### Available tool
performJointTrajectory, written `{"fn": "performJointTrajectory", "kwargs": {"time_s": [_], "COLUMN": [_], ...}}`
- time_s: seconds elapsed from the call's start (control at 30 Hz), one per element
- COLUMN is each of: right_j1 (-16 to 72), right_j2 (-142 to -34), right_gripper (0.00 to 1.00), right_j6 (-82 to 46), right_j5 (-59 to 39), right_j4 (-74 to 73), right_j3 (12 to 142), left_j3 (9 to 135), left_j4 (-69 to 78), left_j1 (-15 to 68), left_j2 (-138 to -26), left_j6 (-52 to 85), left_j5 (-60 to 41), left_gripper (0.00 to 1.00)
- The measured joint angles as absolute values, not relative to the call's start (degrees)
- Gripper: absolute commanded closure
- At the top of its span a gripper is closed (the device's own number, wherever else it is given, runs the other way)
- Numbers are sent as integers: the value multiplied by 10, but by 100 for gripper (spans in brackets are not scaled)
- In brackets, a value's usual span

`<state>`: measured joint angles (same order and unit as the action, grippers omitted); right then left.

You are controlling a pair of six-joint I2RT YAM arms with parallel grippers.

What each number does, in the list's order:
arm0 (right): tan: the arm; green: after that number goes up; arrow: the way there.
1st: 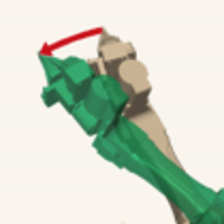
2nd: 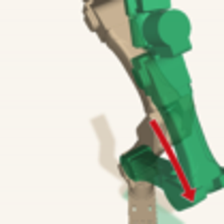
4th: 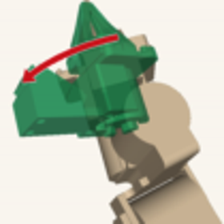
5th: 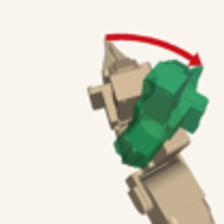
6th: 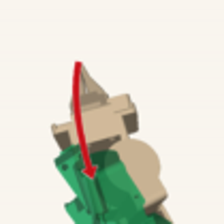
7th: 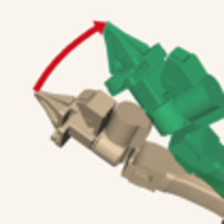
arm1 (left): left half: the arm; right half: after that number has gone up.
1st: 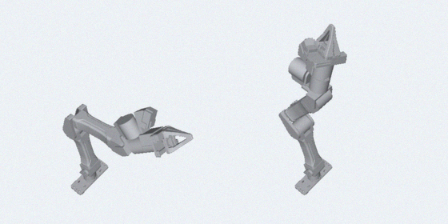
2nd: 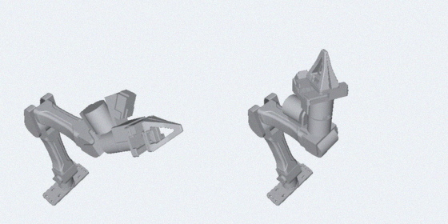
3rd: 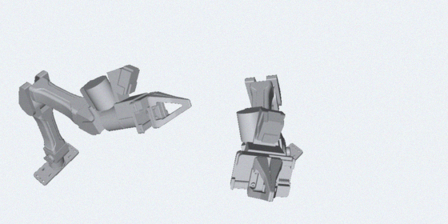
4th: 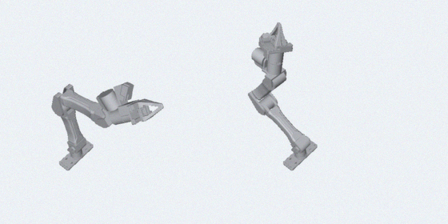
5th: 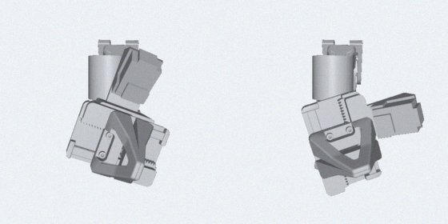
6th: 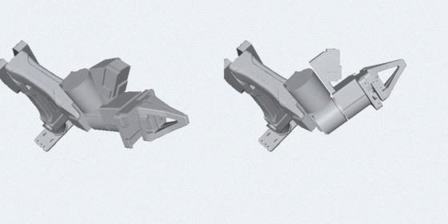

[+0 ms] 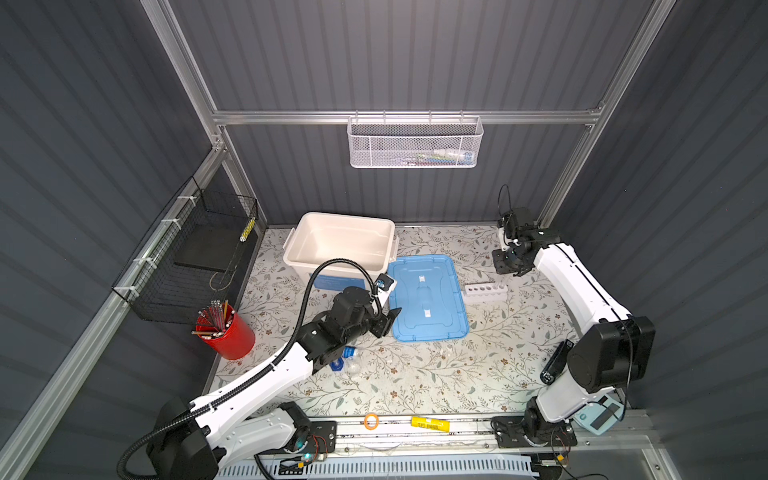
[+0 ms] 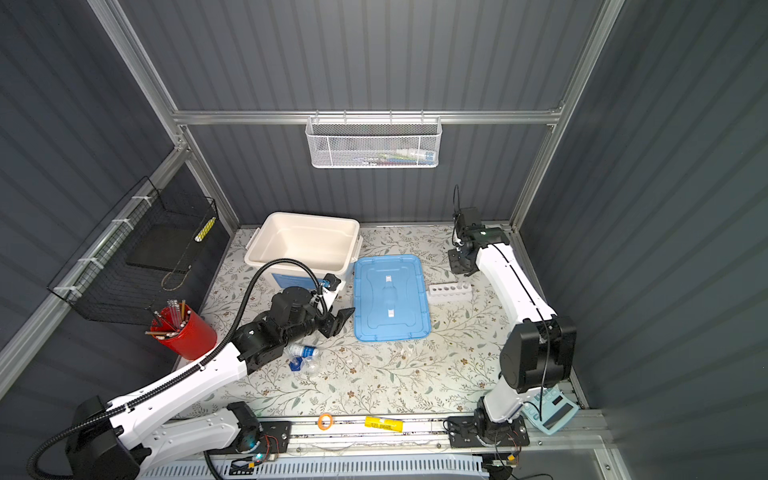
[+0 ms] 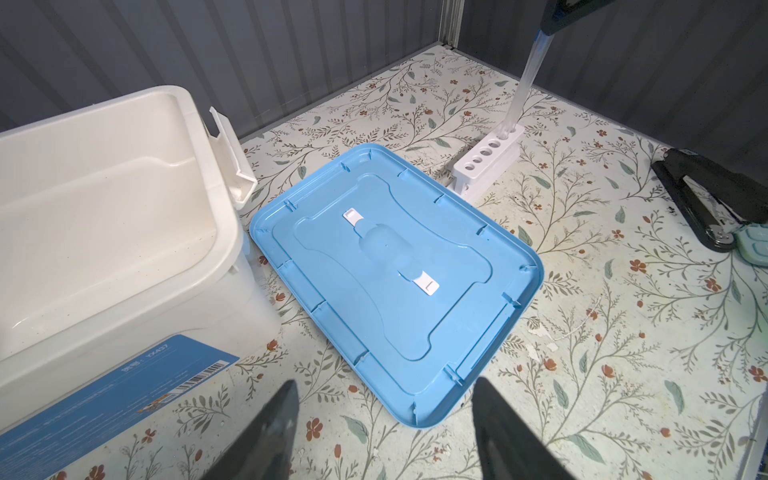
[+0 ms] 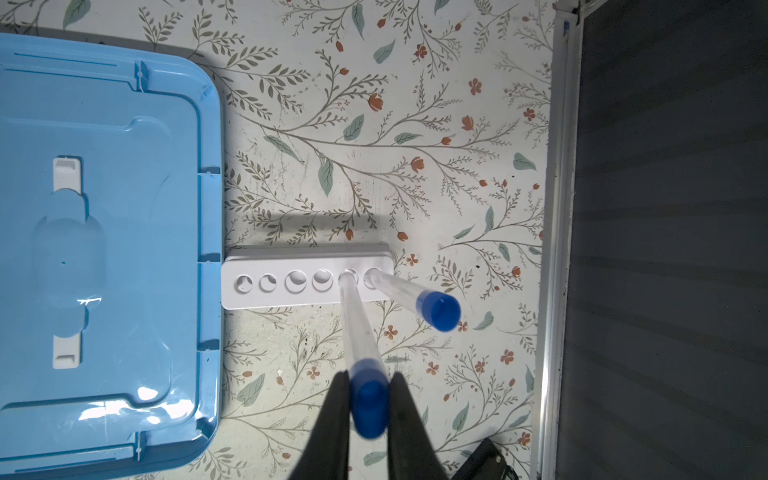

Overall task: Organize the chemistry lab equipment
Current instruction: 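Lower the blue-capped tube into a rack hole beside the first tube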

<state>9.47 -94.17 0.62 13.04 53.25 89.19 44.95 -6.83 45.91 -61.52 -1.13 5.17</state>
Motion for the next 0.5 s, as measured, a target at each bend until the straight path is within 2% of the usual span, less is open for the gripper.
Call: {"fn": "performJointTrajectory", "kwargs": {"time_s": [0.5], "right_j1": [94], "right_j2": [-942], "right_gripper": [97], "right_j6": [6], "right_j5": [128], "right_j4": [510], "right_j3": [871], "left_j3": [449], "left_j4": [-69], "left_j1": [456], "left_j2": [-615], "left_j6": [-11], "left_j5": [52], "left_gripper": [34]}}
